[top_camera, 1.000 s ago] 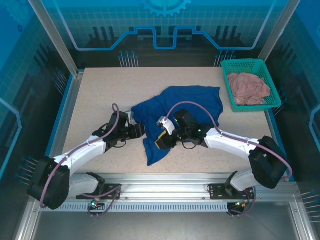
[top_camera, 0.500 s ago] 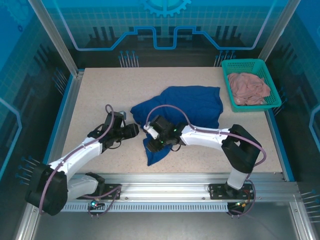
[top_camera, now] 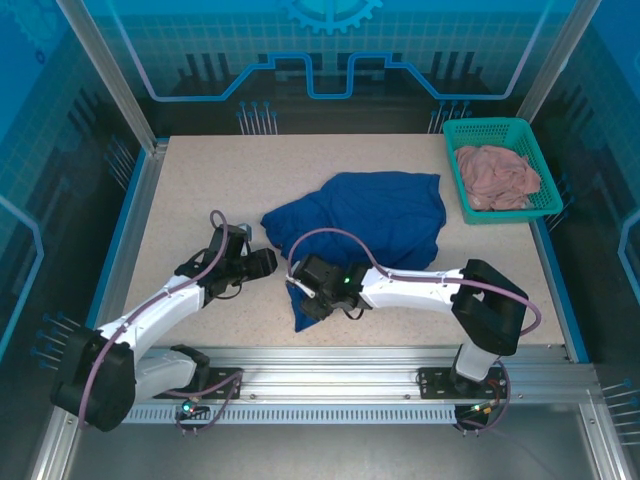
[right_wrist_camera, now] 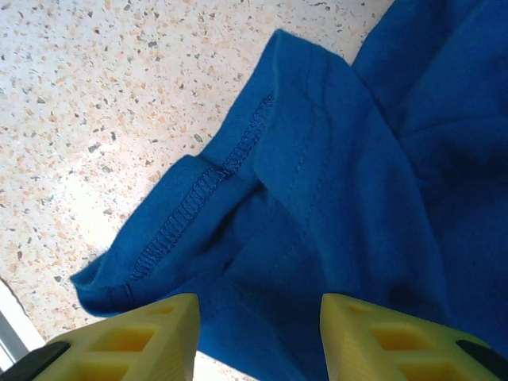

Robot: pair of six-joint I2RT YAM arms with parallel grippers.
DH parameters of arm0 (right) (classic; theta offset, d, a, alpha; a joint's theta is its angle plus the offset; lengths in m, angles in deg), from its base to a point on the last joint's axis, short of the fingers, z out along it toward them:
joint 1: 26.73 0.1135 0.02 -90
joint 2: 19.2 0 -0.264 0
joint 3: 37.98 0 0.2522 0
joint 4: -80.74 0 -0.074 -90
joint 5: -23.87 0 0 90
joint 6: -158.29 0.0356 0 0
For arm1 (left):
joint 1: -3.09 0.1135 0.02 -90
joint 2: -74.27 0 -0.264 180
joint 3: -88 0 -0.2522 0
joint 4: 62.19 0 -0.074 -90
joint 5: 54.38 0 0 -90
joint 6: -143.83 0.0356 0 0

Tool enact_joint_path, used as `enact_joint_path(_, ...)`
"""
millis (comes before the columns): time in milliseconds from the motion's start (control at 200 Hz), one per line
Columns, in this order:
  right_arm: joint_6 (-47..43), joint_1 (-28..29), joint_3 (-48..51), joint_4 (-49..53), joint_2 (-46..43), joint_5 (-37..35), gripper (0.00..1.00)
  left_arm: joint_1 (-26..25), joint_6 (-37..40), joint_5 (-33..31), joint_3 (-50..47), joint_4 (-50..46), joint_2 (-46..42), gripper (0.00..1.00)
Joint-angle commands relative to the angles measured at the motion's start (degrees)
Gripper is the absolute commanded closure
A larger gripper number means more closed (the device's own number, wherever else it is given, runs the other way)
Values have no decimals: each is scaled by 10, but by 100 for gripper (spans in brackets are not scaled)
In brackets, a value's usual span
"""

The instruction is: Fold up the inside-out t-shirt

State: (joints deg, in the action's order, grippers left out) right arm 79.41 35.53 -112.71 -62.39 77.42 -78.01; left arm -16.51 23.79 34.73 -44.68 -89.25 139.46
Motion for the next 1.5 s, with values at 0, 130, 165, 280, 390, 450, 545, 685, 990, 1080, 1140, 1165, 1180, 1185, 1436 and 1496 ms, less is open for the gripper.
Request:
enact_joint_path(0,-15,11,-3,10,-2,-15,55,7,7,-6,-6,-6,-4,35)
enact_joint_path(130,-25,12,-13,14,21,-13,56,7,8,-4,-3,-4,3,35)
enact_joint_path(165,-26,12,-15,13,26,-13,56,7,8,-2,-3,-4,4,35)
enact_joint_path(280,-35,12,-23,11,42,-20,55,7,8,-1,-5,-3,4,35)
enact_joint_path(390,-46,11,-35,14,56,-29,56,7,9,-1,-5,-1,5,35)
enact_joint_path(450,-49,11,-39,14,63,-34,57,7,9,0,-4,-1,5,35)
enact_joint_path(545,-50,10,-42,14,65,-40,67,7,10,0,-4,-3,5,34)
enact_joint_path(685,-51,9,-37,12,55,-41,82,7,10,0,-5,-2,6,34)
enact_joint_path(990,-47,-5,-2,11,-6,-18,98,7,1,37,-16,10,13,34)
enact_joint_path(1080,-44,-15,11,7,-29,-2,99,6,-3,64,-31,20,13,34)
enact_joint_path(1140,-42,-21,20,3,-45,10,99,5,-8,83,-43,28,9,33)
enact_joint_path(1165,-40,-24,23,1,-50,14,99,4,-10,92,-48,31,7,33)
enact_joint_path(1180,-39,-26,24,1,-54,17,99,3,-12,97,-51,33,7,33)
enact_joint_path(1185,-39,-27,25,1,-55,17,99,2,-13,99,-52,34,6,33)
enact_joint_path(1436,-18,-74,39,-20,-80,69,100,-51,-46,175,-108,107,-6,28)
enact_joint_path(1496,-16,-79,40,-26,-81,78,99,-66,-50,179,-106,123,11,27)
